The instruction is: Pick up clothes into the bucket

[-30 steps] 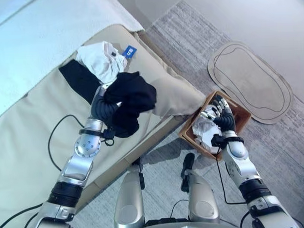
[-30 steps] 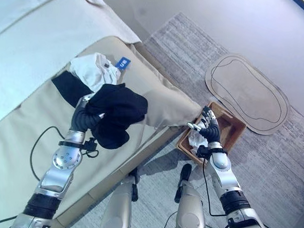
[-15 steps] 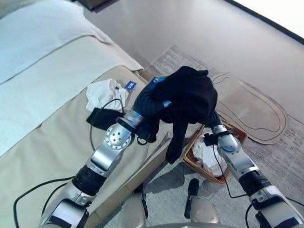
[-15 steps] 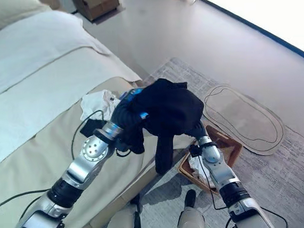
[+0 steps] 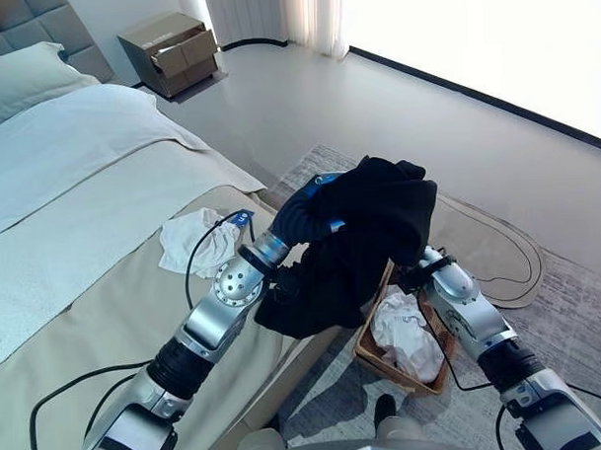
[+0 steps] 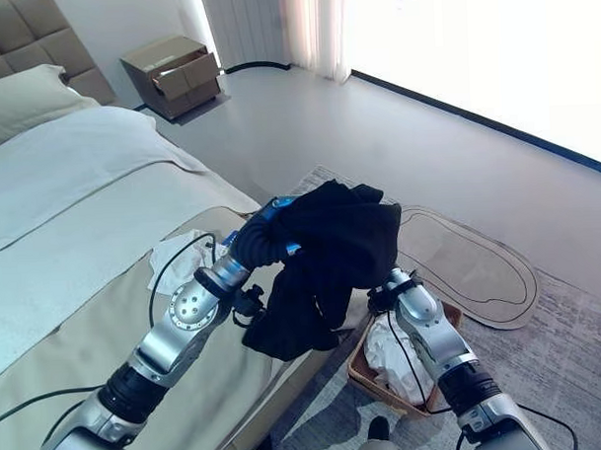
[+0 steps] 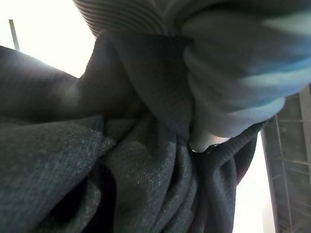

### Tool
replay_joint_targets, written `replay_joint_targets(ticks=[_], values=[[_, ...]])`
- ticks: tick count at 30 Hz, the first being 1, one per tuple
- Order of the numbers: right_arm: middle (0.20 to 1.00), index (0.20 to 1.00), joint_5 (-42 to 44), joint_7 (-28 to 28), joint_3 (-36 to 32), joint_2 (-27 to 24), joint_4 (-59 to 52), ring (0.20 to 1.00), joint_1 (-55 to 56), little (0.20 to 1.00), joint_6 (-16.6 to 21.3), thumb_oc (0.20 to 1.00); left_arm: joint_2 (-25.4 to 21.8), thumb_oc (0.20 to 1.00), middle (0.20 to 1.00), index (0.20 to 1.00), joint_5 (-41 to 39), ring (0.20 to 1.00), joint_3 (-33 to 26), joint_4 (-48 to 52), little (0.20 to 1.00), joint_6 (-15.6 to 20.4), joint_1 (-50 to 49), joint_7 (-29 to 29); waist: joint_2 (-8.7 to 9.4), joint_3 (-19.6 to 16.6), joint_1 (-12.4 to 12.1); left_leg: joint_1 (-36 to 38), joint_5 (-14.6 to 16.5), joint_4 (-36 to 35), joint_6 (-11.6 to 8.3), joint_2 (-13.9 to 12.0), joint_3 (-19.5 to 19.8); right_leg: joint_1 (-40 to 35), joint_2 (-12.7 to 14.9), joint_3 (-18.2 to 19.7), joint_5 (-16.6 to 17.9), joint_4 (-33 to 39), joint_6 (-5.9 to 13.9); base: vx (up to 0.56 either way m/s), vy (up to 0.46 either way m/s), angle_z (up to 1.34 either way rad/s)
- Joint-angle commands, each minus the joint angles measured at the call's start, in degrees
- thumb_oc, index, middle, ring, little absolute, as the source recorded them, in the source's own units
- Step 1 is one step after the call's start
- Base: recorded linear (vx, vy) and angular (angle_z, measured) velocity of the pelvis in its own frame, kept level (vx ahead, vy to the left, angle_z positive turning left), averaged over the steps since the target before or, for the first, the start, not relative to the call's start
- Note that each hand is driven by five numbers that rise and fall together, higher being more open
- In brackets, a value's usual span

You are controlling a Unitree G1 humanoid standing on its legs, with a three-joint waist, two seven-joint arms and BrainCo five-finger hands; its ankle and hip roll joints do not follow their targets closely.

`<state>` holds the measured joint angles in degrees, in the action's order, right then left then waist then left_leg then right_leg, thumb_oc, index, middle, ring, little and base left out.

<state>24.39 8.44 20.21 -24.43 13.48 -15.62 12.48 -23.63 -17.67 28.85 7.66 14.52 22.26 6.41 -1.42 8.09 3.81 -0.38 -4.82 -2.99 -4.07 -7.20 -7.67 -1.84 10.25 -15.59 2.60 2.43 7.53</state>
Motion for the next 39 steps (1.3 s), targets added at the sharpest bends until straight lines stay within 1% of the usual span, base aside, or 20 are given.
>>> replay_joint_targets(ticks=[1,2,3,4,5,9,12,15,18,21,22,23,28,29,30,31,39], values=[[1.0,1.0,2.8,0.4,2.5,3.9,-2.3,1.0,-2.2,1.0,2.0,1.0,2.7,0.2,0.2,0.2,-2.9,0.2,0.9,-0.8,0.2,2.6,3.1,0.2,1.9,-3.1,0.1,-1.5,-1.0,-0.7,-2.03,-3.2,2.2,0.9,4.4,-0.5,2.0,-1.7,3.8,0.01,-0.011,-0.07],[0.652,0.652,3.2,0.6,3.1,4.5,-1.9,0.652,-2.3,0.652,2.0,0.652,3.1,0.2,0.2,0.2,-3.2,0.2,1.0,-0.8,0.2,2.6,3.2,0.2,1.91,-3.2,0.1,-1.5,-1.0,-0.7,-2.05,-3.2,2.1,0.8,4.3,-0.4,2.1,-1.6,3.75,0.01,-0.011,-0.06],[0.548,0.548,3.2,0.6,3.1,4.6,-1.8,0.548,-2.4,0.548,2.0,0.548,3.1,0.2,0.2,0.2,-3.2,0.2,1.0,-0.8,0.2,2.6,3.2,0.2,1.92,-3.2,0.1,-1.5,-1.0,-0.7,-2.05,-3.2,2.1,0.8,4.3,-0.4,2.1,-1.6,3.74,0.0,0.0,0.0],[0.272,0.272,3.6,0.7,3.8,5.2,-1.5,0.272,-2.6,0.272,2.0,0.272,3.5,0.2,0.2,0.2,-3.4,0.2,1.2,-0.8,0.2,2.6,3.5,0.0,1.92,-3.3,0.2,-1.5,-1.0,-0.6,-2.07,-3.2,2.1,0.7,4.3,-0.5,2.1,-1.5,3.74,0.0,0.0,0.0],[0.2,0.2,4.3,1.2,4.7,6.1,-1.1,0.2,-3.0,0.2,2.2,0.2,4.1,0.2,0.2,0.2,-3.8,0.2,1.7,-0.9,0.2,2.4,3.8,-0.1,1.9,-3.3,0.2,-1.4,-0.8,-0.5,-2.04,-3.2,2.1,0.6,4.3,-0.4,2.0,-1.5,3.69,0.0,0.0,0.0],[0.2,0.2,4.3,1.4,5.3,6.3,-1.1,0.2,-3.0,0.2,2.4,0.2,4.1,0.2,0.2,0.2,-4.4,0.2,1.3,-0.5,0.2,2.5,3.7,0.0,1.92,-3.5,0.2,-1.2,-0.8,-0.5,-2.03,-3.1,2.2,0.3,4.3,-0.4,2.1,-1.5,3.7,0.0,0.0,0.0],[0.2,0.2,5.1,1.5,4.4,6.1,-1.0,0.2,-2.0,0.2,2.4,0.2,3.7,0.2,0.2,0.2,-4.1,0.2,-0.1,-0.1,0.2,2.6,3.1,-0.5,1.97,-3.6,0.1,-1.0,-0.7,-0.5,-1.99,-3.1,2.3,0.1,4.3,-0.5,2.1,-1.5,3.71,0.0,0.0,0.0],[0.2,0.2,7.8,1.7,2.1,6.2,-0.8,0.2,0.4,0.2,2.6,0.2,3.1,0.2,0.2,0.2,-2.6,0.2,-2.1,-0.2,0.2,3.1,2.1,-1.6,2.05,-3.7,0.2,-0.9,-0.6,-0.5,-1.95,-3.0,2.4,-0.1,4.4,-0.5,1.9,-1.6,3.73,0.0,0.0,0.0],[0.2,0.2,10.5,1.0,-1.5,6.4,0.0,0.2,4.1,0.2,3.2,0.2,2.0,0.2,0.2,0.2,0.2,0.2,-5.4,-0.6,0.2,4.2,-0.2,-3.7,2.19,-3.8,0.5,-0.7,-0.4,-0.4,-1.95,-3.1,2.4,-0.2,4.4,-0.5,1.9,-1.7,3.78,0.0,0.0,0.0],[0.2,0.2,13.6,0.8,-4.9,7.0,0.3,0.2,7.4,0.2,4.0,0.2,2.2,0.2,0.2,0.2,1.2,0.2,-7.7,-3.6,0.2,4.6,-3.3,-5.3,2.32,-3.7,0.6,-0.6,-0.2,-0.1,-1.93,-3.1,2.3,-0.2,4.3,-0.4,1.7,-2.0,3.8,0.0,0.0,0.0],[0.2,0.2,15.8,0.7,-6.6,7.7,0.0,0.2,9.0,0.2,4.4,0.2,2.7,0.2,0.2,0.2,1.4,0.2,-8.5,-6.8,0.2,4.4,-5.3,-6.2,2.43,-3.6,0.8,-0.5,-0.1,0.0,-1.87,-3.2,2.2,-0.2,4.2,-0.3,1.6,-2.1,3.76,0.0,0.0,0.0],[0.2,0.2,15.8,0.7,-6.6,7.7,-0.1,0.2,9.0,0.2,4.4,0.2,2.8,0.2,0.2,0.2,1.5,0.2,-8.5,-6.9,0.2,4.5,-5.3,-6.2,2.42,-3.7,0.8,-0.5,-0.1,0.0,-1.87,-3.2,2.2,-0.3,4.3,-0.3,1.6,-2.1,3.76,0.0,0.0,0.0],[0.2,0.2,20.8,1.1,-10.0,8.9,-1.4,0.2,11.9,0.2,5.5,0.2,4.0,0.2,0.2,0.2,5.1,0.2,-8.3,-15.3,0.2,3.9,-8.2,-8.1,2.62,-3.7,1.4,-0.3,0.0,0.1,-1.91,-3.5,2.0,-0.3,3.9,0.2,1.4,-2.1,3.67,0.01,-0.011,-0.07],[0.2,0.2,21.8,1.0,-10.5,9.3,-1.7,0.2,12.3,0.2,5.9,0.2,4.4,0.322,0.322,0.322,5.0,0.322,-8.4,-16.7,0.322,3.8,-8.5,-8.5,2.64,-3.7,1.5,-0.3,0.0,0.1,-1.91,-3.5,2.0,-0.3,3.8,0.2,1.3,-2.2,3.64,0.0,0.0,0.0],[0.2,0.2,21.8,1.0,-10.6,9.3,-1.7,0.2,12.3,0.2,5.9,0.2,4.4,0.507,0.507,0.507,5.0,0.507,-8.3,-16.8,0.507,3.9,-8.5,-8.5,2.63,-3.7,1.5,-0.3,0.0,0.1,-1.91,-3.5,2.0,-0.3,3.8,0.2,1.3,-2.2,3.63,0.0,0.0,0.0],[0.2,0.2,23.0,0.8,-11.4,9.7,-2.4,0.2,13.0,0.2,6.5,0.2,4.7,1.0,1.0,1.0,6.2,1.0,-8.2,-18.8,1.0,3.7,-8.4,-9.4,2.7,-3.7,1.8,-0.2,0.0,0.1,-1.96,-3.7,1.8,-0.2,3.7,0.4,1.2,-2.3,3.61,0.0,0.0,0.0],[0.2,0.2,26.9,0.1,-16.2,10.6,-4.9,0.2,14.7,0.2,8.2,0.2,4.6,1.0,1.0,1.0,7.3,1.0,-9.2,-20.9,1.0,2.9,-10.6,-8.9,2.78,-3.7,2.3,-0.1,0.1,0.1,-1.98,-3.9,1.5,0.0,3.5,0.6,1.2,-2.3,3.66,0.0,0.0,0.0]])
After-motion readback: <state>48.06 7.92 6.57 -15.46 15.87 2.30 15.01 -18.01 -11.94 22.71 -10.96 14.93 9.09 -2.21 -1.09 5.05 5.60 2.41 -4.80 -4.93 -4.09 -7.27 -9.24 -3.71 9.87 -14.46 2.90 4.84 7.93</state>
